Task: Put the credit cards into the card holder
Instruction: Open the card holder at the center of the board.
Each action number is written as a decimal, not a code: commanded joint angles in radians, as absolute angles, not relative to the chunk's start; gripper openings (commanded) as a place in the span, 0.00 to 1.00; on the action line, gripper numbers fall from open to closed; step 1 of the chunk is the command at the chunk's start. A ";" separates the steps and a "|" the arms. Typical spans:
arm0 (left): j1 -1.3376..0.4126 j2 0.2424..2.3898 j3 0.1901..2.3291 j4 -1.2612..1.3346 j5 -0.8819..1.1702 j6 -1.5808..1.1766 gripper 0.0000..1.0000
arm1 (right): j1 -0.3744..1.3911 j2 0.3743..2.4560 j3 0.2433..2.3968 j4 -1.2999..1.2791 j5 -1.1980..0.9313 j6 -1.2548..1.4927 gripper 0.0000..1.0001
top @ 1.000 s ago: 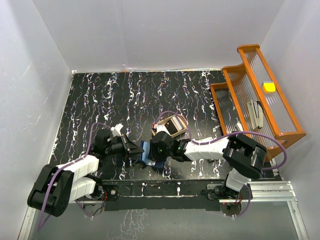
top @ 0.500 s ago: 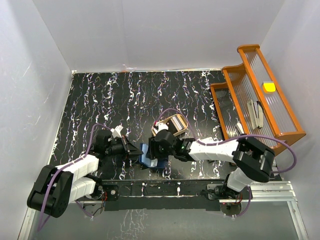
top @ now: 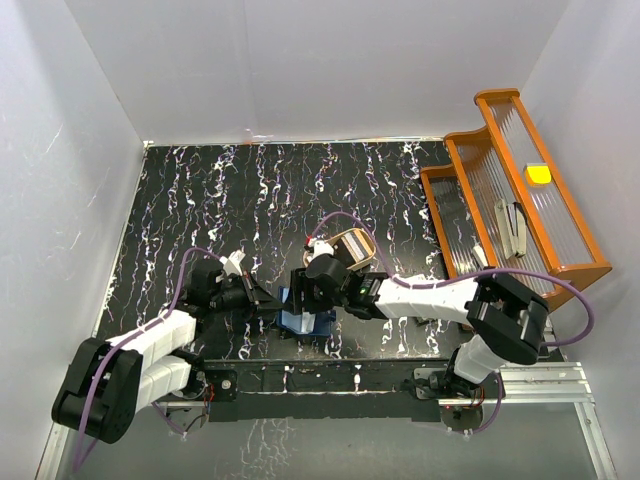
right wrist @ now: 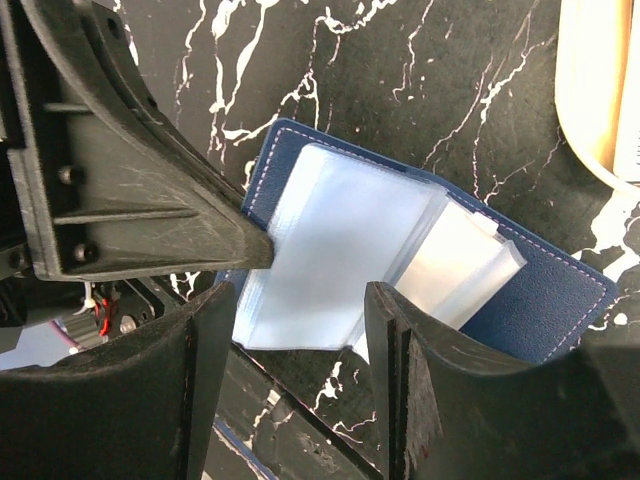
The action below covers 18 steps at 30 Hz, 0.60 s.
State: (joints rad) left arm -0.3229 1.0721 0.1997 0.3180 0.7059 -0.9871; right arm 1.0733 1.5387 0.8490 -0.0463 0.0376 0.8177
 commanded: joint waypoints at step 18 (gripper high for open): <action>-0.325 1.055 0.224 0.321 0.722 -0.989 0.00 | 1.078 1.612 0.914 -0.050 0.042 0.841 0.52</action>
